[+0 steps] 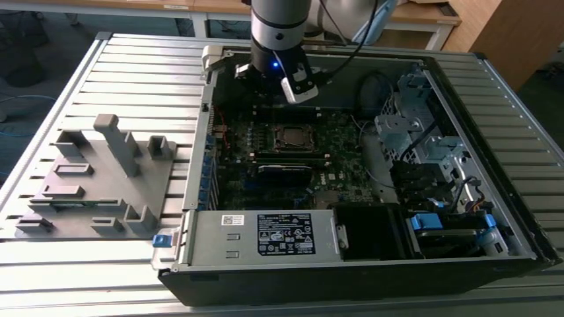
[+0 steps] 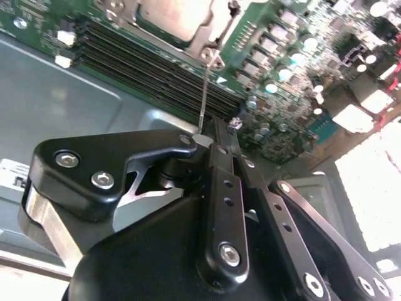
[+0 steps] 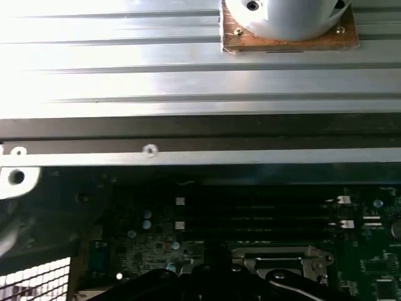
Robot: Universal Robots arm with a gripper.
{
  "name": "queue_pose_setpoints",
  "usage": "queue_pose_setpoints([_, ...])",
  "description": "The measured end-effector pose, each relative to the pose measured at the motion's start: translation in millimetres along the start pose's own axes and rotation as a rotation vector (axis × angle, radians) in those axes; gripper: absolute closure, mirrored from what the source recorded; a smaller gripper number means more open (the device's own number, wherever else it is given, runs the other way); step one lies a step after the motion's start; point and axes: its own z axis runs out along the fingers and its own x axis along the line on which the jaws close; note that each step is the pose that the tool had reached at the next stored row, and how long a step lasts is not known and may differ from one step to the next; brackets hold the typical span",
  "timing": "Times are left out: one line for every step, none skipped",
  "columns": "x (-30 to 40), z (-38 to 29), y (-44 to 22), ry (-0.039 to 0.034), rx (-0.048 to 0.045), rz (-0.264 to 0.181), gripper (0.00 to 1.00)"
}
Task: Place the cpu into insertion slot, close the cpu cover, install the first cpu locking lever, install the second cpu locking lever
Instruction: 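Install the first cpu locking lever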
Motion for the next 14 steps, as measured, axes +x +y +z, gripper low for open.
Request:
queue_pose_setpoints([-2.5,0.1,0.1,0.0,0.0,0.0,0.9])
queue_pose_setpoints([-4.8,0.2,0.2,0.0,0.0001,0.0,0.9])
queue_pose_setpoints([-7.0,0.3,0.3,0.0,0.0001,0.0,0.9])
queue_pose_setpoints([-9.1,0.4,0.4,0.0,0.0001,0.0,0.9])
queue_pose_setpoints([-11.0,0.5,0.4,0.0,0.0001,0.0,0.9])
queue_pose_setpoints([-12.7,0.7,0.4,0.0,0.0,0.0,0.9])
queue_pose_setpoints([-14.1,0.8,0.4,-0.0001,0.0,0.0,0.9])
queue_pose_setpoints([-15.3,1.0,0.4,0.0,0.0,0.0,0.9])
queue_pose_setpoints([-16.2,1.0,0.4,0.0,0.0,0.0,0.9])
queue_pose_setpoints([-16.7,1.0,0.4,0.0,0.0001,0.0,0.9])
queue_pose_setpoints([-16.7,1.0,0.4,0.0,0.0001,0.0,0.9])
queue_pose_setpoints([-16.8,1.4,0.3,0.0,0.0001,0.0,0.9])
queue_pose_setpoints([-16.8,1.8,0.2,0.0,0.0001,0.0,0.9])
queue_pose_setpoints([-16.8,1.8,0.2,0.0,0.0001,0.0,0.9])
